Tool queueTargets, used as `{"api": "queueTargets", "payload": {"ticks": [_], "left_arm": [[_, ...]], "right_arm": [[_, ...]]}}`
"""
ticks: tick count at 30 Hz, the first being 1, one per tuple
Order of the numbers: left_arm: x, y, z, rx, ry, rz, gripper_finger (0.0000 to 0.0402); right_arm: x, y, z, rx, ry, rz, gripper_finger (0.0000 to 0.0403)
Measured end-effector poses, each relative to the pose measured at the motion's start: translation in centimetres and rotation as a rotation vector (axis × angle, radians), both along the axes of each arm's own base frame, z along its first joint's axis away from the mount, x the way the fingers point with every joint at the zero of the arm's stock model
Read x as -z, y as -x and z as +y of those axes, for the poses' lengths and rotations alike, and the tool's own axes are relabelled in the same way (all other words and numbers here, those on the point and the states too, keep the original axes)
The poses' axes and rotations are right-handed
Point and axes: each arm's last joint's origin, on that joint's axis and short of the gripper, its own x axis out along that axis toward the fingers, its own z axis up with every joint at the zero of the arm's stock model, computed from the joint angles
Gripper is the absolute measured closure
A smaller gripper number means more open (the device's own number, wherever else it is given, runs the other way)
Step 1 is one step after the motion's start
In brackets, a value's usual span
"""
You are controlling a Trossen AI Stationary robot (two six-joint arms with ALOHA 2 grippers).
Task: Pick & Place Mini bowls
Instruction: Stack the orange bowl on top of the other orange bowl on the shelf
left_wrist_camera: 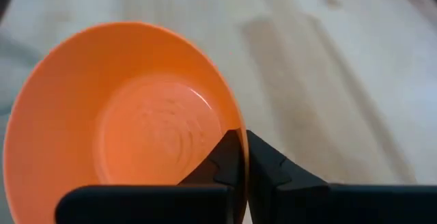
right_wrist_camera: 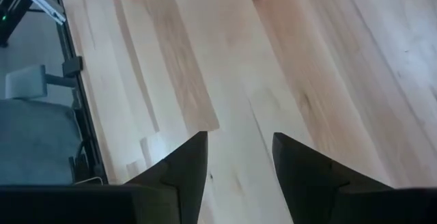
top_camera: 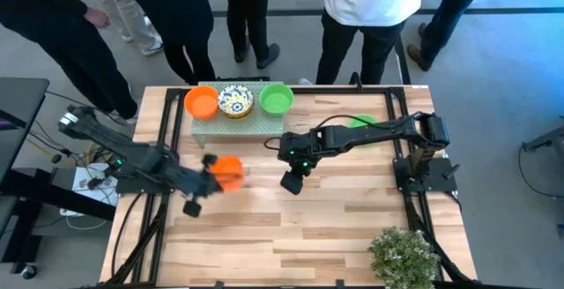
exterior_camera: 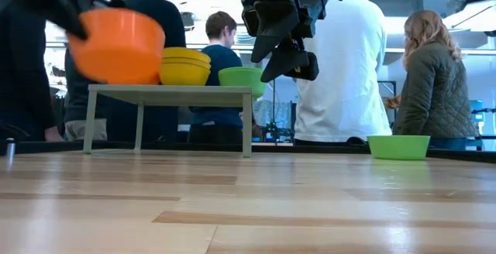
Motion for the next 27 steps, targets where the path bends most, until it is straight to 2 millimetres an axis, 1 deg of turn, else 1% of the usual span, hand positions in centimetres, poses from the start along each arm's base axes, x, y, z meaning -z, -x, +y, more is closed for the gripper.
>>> {"api": "queueTargets", "payload": {"ticks": [3, 6, 11, 16, 19, 23, 27], "left_arm": [[-1.7, 2.4, 1.7, -0.099, -0.065, -0.103, 0.0394], [-3.5, 4.3, 3.3, -0.173, -0.101, -0.159, 0.0393], [-6.8, 5.8, 4.6, -0.249, -0.140, -0.197, 0.0394], [-10.0, 6.3, 6.2, -0.370, -0.267, -0.107, 0.0393], [-11.2, 6.2, 7.1, -0.427, -0.327, -0.025, 0.0394], [-12.0, 5.5, 8.5, -0.473, -0.375, 0.048, 0.0392], [-11.9, 4.6, 10.0, -0.489, -0.363, 0.136, 0.0394]], "right_arm": [[0.0, 0.0, 0.3, -0.008, 0.000, 0.003, 0.0245], [0.0, 0.0, 0.5, -0.011, 0.005, 0.002, 0.0253], [0.0, -0.2, 0.2, 0.041, 0.080, -0.025, 0.0265], [-0.2, -0.6, -0.6, 0.067, 0.086, -0.068, 0.0274], [-0.3, -0.6, -0.6, 0.068, 0.087, -0.070, 0.0277], [-0.3, -0.6, -0.6, 0.067, 0.086, -0.072, 0.0280], [-0.3, -0.6, -0.6, 0.068, 0.086, -0.072, 0.0280]]}}
